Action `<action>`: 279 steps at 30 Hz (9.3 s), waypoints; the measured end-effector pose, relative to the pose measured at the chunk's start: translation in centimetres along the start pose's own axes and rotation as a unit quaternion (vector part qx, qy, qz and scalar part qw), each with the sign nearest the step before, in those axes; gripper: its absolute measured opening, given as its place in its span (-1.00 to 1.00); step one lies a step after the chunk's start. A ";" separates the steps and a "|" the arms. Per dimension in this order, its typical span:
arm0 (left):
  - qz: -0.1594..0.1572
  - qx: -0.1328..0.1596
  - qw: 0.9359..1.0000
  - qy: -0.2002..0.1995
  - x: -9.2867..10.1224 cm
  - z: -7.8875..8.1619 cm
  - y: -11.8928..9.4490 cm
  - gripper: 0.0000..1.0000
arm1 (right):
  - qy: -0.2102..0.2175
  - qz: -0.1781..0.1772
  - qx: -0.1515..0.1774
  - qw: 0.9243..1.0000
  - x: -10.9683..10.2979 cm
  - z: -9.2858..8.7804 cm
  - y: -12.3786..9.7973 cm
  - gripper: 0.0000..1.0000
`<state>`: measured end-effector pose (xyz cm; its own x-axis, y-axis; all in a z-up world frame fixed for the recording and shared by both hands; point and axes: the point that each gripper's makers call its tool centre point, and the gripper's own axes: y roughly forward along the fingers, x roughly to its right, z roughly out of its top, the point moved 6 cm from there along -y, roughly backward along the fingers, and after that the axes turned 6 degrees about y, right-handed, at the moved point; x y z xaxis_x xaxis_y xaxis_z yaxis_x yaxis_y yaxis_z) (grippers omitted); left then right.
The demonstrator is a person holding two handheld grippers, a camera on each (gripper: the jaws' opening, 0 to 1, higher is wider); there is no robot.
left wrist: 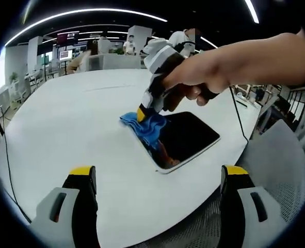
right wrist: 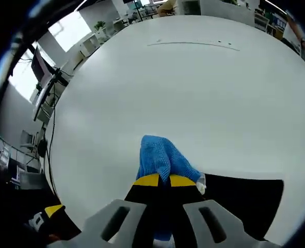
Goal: Wipe the mirror surface with the cleaning cloth until all visible marks leave the cleaned area.
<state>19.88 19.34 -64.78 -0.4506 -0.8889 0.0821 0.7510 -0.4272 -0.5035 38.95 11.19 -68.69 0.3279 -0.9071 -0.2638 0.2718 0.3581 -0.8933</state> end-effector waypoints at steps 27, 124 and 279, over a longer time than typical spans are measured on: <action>0.006 0.005 1.000 -0.003 -0.1 0.0 0.0 0.98 | 0.014 0.000 0.004 1.000 1.9 -0.3 -0.5 -1.00; 0.005 -0.004 1.000 0.016 0.0 -0.2 -0.3 0.98 | 0.101 0.026 0.016 0.994 3.4 -9.1 -4.6 -1.00; 0.015 0.014 1.000 0.016 -0.1 0.5 -0.3 0.98 | 0.036 -0.006 0.012 0.999 7.3 -1.8 -3.1 -1.00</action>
<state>20.00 19.49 -64.21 -0.4421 -0.8961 0.0392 0.7773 -0.4045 -0.4818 38.92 3.06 -68.51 0.2589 -0.9248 -0.2787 0.2982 0.3510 -0.8876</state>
